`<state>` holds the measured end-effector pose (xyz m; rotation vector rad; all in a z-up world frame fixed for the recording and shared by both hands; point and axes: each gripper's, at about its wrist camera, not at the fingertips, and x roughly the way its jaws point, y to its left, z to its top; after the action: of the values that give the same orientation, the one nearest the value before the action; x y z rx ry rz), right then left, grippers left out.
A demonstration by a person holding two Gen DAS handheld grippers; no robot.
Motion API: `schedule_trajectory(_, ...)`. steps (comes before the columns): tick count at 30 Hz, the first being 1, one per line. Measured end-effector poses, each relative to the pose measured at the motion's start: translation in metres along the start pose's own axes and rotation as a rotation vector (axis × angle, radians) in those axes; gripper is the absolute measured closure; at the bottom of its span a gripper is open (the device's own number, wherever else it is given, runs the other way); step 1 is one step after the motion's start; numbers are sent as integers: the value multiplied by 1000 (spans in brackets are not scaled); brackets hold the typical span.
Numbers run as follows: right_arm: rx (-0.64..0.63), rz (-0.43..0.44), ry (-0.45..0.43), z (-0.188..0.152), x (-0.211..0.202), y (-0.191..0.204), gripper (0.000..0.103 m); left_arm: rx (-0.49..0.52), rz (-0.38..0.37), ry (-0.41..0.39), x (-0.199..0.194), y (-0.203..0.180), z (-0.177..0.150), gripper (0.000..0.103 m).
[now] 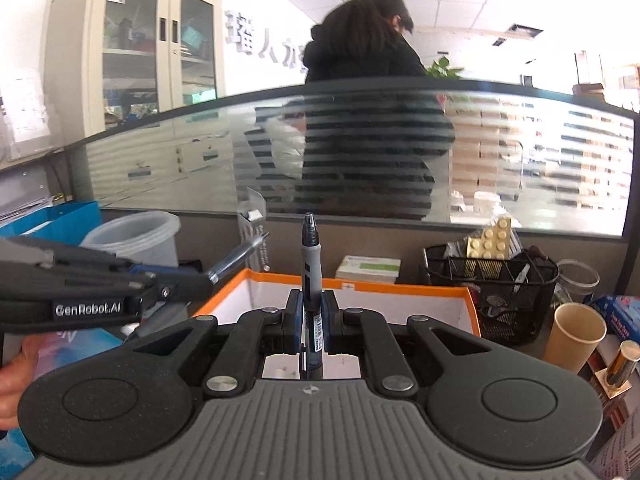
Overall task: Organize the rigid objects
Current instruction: 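Lift and carry the pen and marker with both tools over the orange box, then open both tools to drop the pen and marker into the box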
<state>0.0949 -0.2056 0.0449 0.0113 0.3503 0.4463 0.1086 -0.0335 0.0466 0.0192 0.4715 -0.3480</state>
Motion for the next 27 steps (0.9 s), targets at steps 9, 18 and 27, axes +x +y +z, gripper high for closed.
schedule_trajectory(9,43,3,75,-19,31,-19,94,-26,3,76,34,7,-15,96)
schedule_trajectory(18,90,30,187,-34,64,-30,94,-38,2,147,58,9,-29,96)
schedule_trajectory(27,81,19,267,-39,86,-30,94,-43,10,188,75,8,-30,96)
